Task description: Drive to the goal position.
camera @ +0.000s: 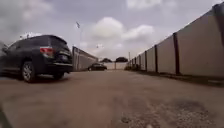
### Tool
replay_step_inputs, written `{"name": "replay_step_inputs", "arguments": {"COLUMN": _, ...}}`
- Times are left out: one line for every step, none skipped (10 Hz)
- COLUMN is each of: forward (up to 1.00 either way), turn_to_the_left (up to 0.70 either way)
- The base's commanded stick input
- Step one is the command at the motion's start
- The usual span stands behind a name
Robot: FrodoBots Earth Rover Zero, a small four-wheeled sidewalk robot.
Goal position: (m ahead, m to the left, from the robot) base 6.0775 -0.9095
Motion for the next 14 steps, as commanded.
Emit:
{"name": "replay_step_inputs", "arguments": {"forward": 0.7, "turn_to_the_left": 0.0}}
{"name": "replay_step_inputs", "arguments": {"forward": 0.7, "turn_to_the_left": 0.0}}
{"name": "replay_step_inputs", "arguments": {"forward": 0.7, "turn_to_the_left": 0.0}}
{"name": "replay_step_inputs", "arguments": {"forward": 0.7, "turn_to_the_left": 0.0}}
{"name": "replay_step_inputs", "arguments": {"forward": 0.7, "turn_to_the_left": 0.0}}
{"name": "replay_step_inputs", "arguments": {"forward": 0.7, "turn_to_the_left": 0.0}}
{"name": "replay_step_inputs", "arguments": {"forward": 0.7, "turn_to_the_left": 0.0}}
{"name": "replay_step_inputs", "arguments": {"forward": 0.7, "turn_to_the_left": 0.0}}
{"name": "replay_step_inputs", "arguments": {"forward": 0.7, "turn_to_the_left": 0.0}}
{"name": "replay_step_inputs", "arguments": {"forward": 0.7, "turn_to_the_left": 0.0}}
{"name": "replay_step_inputs", "arguments": {"forward": 0.7, "turn_to_the_left": 0.0}}
{"name": "replay_step_inputs", "arguments": {"forward": 0.7, "turn_to_the_left": 0.0}}
{"name": "replay_step_inputs", "arguments": {"forward": 0.7, "turn_to_the_left": 0.0}}
{"name": "replay_step_inputs", "arguments": {"forward": 0.7, "turn_to_the_left": 0.0}}
